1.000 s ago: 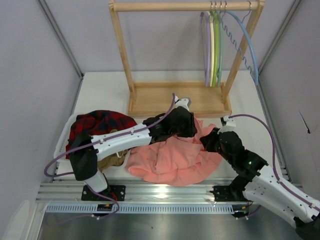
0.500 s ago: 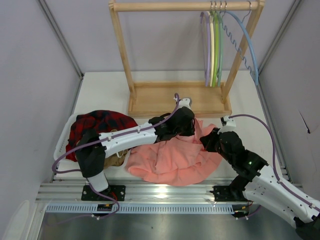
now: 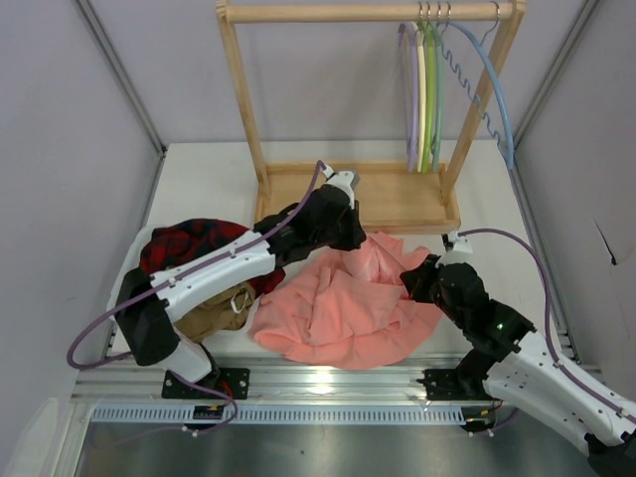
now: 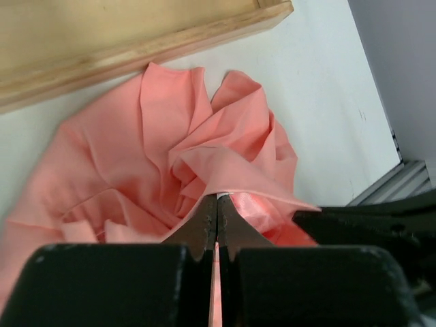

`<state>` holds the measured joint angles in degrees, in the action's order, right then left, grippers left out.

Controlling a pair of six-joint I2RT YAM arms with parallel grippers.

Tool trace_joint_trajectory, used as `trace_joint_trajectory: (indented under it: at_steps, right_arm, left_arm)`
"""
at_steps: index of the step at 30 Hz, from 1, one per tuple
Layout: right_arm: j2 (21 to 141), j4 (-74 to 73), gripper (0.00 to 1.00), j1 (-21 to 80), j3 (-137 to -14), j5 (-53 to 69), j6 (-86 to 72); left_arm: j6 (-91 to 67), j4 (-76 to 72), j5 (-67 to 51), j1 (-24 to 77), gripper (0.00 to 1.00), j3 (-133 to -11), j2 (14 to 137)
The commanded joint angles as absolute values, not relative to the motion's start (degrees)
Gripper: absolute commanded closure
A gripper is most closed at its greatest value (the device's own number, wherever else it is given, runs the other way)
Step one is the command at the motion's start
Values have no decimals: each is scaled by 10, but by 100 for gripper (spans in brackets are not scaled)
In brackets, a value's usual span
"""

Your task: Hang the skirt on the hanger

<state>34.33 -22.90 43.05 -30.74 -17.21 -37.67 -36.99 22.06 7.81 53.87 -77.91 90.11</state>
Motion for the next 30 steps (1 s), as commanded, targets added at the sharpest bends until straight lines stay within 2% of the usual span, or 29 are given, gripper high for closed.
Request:
trace_joint_trajectory:
  at_steps: [1, 9, 19, 21, 24, 26, 27, 30]
  right_arm:
    - [321, -220, 100, 432, -299, -174, -372]
    - [294, -220, 100, 432, -285, -168, -352]
    - [322, -231, 99, 430, -301, -189, -328]
    - [332, -234, 94, 429, -318, -179, -324]
    - [343, -226, 74, 430, -346, -155, -301]
    - [344, -215, 66, 430, -359, -110, -268]
    - [343, -200, 58, 431, -371, -97, -257]
    - [337, -177, 47, 433, -385, -68, -208]
  left_arm:
    - [-303, 265, 26, 520, 100, -781, 851]
    - [-299, 276, -26, 509, 100, -768, 818]
    - [-253, 327, -83, 495, 100, -783, 823]
    - [-251, 322, -95, 486, 100, -778, 822]
    - [-249, 315, -115, 476, 100, -773, 818]
    - [-247, 314, -126, 473, 100, -774, 817]
    - [-245, 316, -129, 469, 100, -776, 817]
    - [-240, 323, -141, 461, 100, -789, 820]
